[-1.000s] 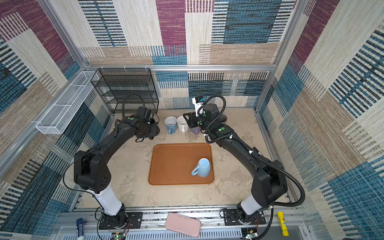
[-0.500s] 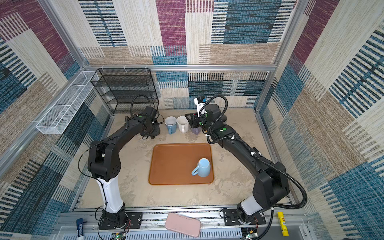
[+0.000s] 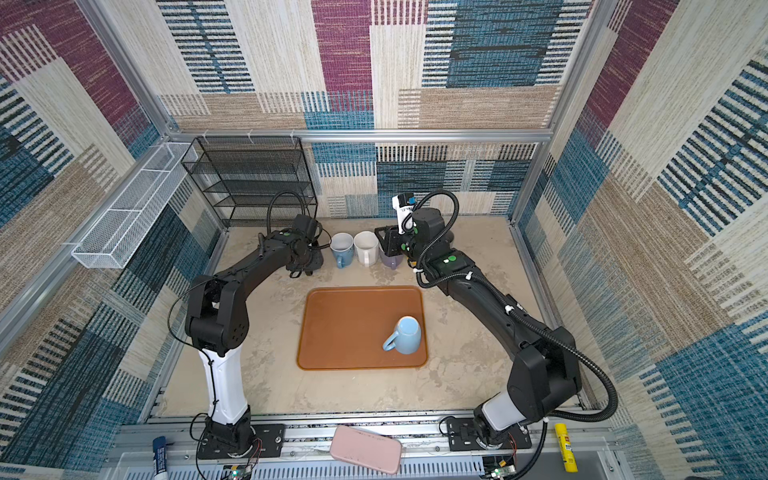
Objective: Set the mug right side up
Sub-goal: 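Lower the black mug with the left gripper beside the blue floral mug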
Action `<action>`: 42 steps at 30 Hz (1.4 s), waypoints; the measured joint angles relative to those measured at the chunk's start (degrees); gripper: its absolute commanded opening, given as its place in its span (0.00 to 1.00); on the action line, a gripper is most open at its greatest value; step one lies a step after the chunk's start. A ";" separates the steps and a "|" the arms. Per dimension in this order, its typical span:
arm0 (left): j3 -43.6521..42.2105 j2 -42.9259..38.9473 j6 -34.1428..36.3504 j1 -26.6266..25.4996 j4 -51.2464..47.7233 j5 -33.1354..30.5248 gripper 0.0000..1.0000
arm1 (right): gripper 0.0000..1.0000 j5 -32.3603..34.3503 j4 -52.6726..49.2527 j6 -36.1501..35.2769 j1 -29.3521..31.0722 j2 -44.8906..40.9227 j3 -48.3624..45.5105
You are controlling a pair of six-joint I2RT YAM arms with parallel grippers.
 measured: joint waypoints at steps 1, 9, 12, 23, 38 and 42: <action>0.09 0.26 0.00 0.02 0.11 0.00 0.00 | 0.34 0.00 0.00 0.00 -0.04 0.00 -0.02; 0.66 2.12 0.04 0.02 1.29 0.17 0.00 | 0.34 0.00 -0.24 -0.22 -0.09 -0.13 -0.42; 1.03 3.28 0.37 0.02 2.05 0.52 0.00 | 0.34 -0.02 -0.24 -0.22 -0.20 -0.13 -0.42; 2.19 4.72 1.11 0.00 3.69 0.00 0.00 | 0.34 0.07 -0.59 -0.46 -0.24 -0.15 -0.94; 2.51 4.94 1.68 0.00 3.80 0.59 0.23 | 0.34 0.04 -0.57 -0.44 -0.24 0.17 -0.98; 2.51 4.94 1.70 -0.02 3.80 1.09 0.27 | 0.34 0.04 -0.57 -0.44 -0.24 0.17 -0.98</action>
